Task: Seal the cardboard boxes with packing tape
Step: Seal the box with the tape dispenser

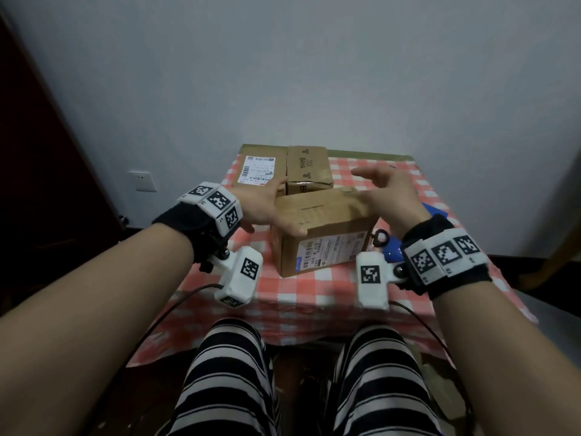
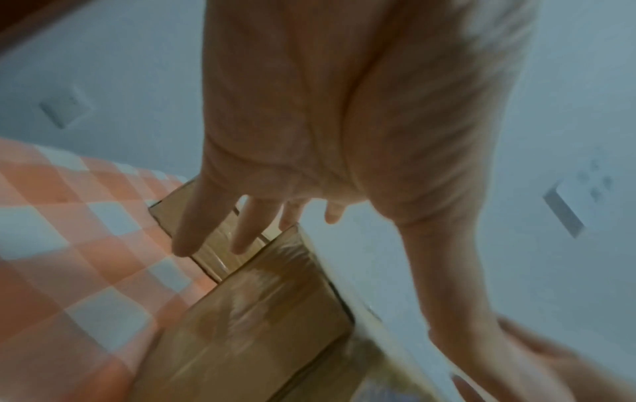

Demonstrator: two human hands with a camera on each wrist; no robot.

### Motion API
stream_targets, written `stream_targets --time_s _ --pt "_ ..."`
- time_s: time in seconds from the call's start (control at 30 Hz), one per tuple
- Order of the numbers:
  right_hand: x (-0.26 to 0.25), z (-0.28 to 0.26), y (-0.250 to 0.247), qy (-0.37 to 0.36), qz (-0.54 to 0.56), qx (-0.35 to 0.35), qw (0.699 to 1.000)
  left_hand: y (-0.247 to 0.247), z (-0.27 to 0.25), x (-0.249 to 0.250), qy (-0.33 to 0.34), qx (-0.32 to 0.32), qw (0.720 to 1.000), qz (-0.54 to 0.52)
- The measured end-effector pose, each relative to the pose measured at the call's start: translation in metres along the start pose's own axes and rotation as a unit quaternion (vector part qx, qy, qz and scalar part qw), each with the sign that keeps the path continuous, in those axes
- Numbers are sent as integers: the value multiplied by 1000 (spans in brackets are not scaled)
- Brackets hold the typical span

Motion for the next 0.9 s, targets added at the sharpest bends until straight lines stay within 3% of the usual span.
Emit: stream_targets --time_s 0.2,0.3,0.47,0.53,0.63,0.73,0.8,0.9 --pt "6 -3 -3 83 -88 -166 979 5 3 8 12 51 998 47" --pt "8 0 -4 77 -111 -179 975 -11 -1 20 62 106 989 81" --pt "3 8 -1 43 -51 -191 979 -41 -10 45 130 167 972 105" --pt "-1 13 -2 18 -33 -164 986 -51 -12 52 157 175 971 53" --pt "-2 26 -11 32 31 -60 997 -64 -10 59 176 214 954 -110" --pt "2 39 -23 78 93 58 991 -76 -2 60 117 294 941 -118" --pt "7 47 -31 112 109 126 980 -81 6 58 81 308 941 -114" --pt "14 57 -39 159 140 174 962 -83 20 53 35 305 945 -111"
Point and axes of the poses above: each hand's wrist, its own z-axis towards the middle knuckle, its own y-axis out of the palm, x = y × z, the point moved 2 cm from there along z, towards the middle knuckle, and after that the axes turned 9 degrees about -y, right-handed, at the moved point
